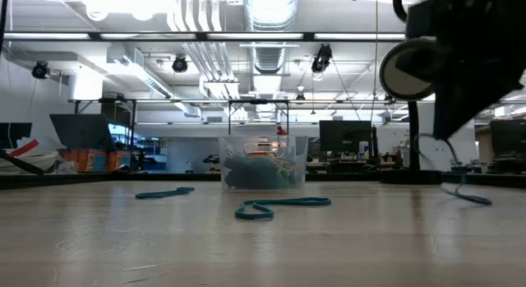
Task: Pick and place rubber bands into bin
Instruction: Put the blue rubber band into the transparent bin
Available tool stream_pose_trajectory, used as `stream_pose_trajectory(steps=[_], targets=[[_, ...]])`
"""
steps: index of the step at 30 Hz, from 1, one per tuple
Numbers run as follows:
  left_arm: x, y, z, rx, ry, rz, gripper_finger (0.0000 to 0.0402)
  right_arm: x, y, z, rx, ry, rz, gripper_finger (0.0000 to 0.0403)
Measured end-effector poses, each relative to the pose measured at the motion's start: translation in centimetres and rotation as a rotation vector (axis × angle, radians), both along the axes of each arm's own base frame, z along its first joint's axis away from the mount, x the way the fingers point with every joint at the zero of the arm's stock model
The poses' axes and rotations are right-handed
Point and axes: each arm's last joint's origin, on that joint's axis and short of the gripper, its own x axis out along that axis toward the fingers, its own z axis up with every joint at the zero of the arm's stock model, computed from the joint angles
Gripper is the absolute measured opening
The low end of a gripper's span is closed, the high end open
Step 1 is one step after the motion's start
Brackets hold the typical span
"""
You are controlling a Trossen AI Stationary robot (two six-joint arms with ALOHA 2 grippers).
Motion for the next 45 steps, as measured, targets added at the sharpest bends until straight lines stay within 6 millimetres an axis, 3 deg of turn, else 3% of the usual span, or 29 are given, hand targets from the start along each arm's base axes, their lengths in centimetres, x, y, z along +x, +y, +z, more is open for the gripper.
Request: stream_pose_trajectory(steps=[12, 22, 32, 45], targets=[[0.0, 0.0, 0.0, 0.001, 0.000, 0.000, 0.0132, 1.8, 1.7, 5.0, -0.229, -0.196, 0.117, 0.0008], [0.0, 0.0, 0.0, 0.000, 0.000, 0.000, 0.0132, 3.6, 1.3, 9.0, -0.447, -0.293, 0.173, 0.0008], [0.0, 0.0, 0.0, 0.000, 0.000, -0.001, 0.0132, 6.5, -1.8, 10.8, -0.559, -0.363, 0.173, 0.0008], [0.0, 0.0, 0.0, 0.001, 0.000, -0.001, 0.0132, 9.6, -9.0, 11.5, -0.500, -0.474, 0.087, 0.0008]])
